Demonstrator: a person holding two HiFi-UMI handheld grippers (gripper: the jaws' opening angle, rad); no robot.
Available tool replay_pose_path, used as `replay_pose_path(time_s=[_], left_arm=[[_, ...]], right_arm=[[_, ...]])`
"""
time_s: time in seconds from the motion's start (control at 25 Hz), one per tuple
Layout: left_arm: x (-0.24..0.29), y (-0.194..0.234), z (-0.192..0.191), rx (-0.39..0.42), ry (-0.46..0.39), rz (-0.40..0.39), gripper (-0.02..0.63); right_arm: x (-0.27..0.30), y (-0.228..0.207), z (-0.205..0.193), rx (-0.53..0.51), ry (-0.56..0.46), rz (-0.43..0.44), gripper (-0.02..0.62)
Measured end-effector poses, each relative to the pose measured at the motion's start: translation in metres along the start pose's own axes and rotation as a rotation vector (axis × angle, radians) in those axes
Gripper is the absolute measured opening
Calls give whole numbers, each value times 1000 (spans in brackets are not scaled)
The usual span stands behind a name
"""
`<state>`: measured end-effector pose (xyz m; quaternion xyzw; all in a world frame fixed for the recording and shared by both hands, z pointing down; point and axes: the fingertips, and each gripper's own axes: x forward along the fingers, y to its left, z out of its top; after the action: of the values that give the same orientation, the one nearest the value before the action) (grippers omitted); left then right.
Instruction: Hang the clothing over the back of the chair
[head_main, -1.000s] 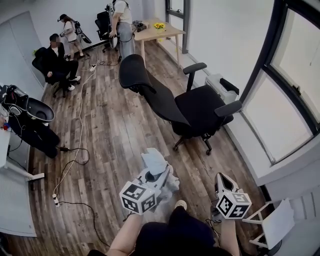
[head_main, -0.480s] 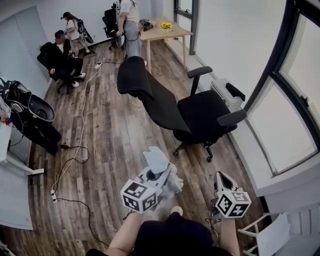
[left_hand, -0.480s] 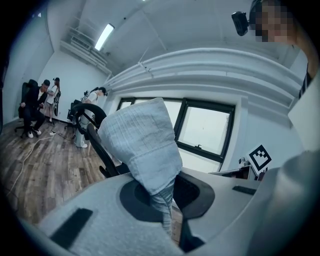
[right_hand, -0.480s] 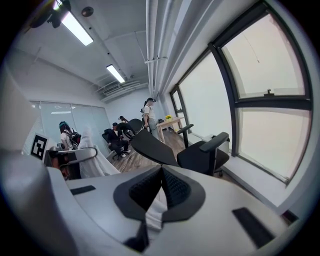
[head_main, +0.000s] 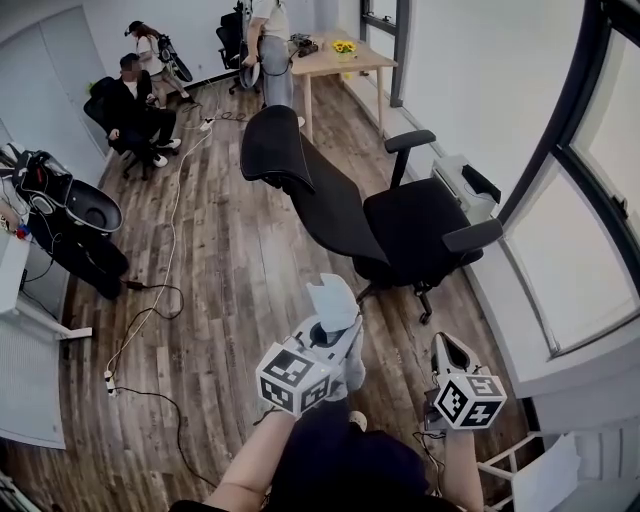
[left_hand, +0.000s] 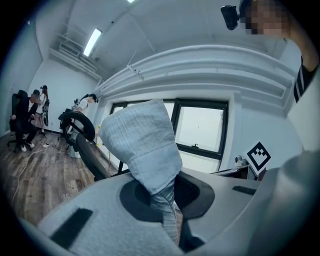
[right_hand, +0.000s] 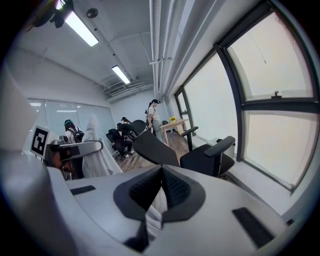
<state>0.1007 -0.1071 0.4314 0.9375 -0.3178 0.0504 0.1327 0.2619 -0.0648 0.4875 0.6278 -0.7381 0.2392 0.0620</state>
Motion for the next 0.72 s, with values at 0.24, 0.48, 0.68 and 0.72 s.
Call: replay_pose_path(time_s=[0.24, 0.48, 0.68, 0.72], left_arm=[[24, 10, 16, 19, -18, -30, 20], [60, 20, 32, 36, -15, -79, 20], [95, 33, 48, 48, -12, -113, 20], [101, 37, 51, 50, -11, -118, 20]], right_arm=[[17, 3, 18, -18, -26, 16, 2], [45, -5, 39, -19, -33, 5, 2], [75, -16, 59, -15, -27, 0, 2], [82, -17, 63, -16, -26, 0, 2]])
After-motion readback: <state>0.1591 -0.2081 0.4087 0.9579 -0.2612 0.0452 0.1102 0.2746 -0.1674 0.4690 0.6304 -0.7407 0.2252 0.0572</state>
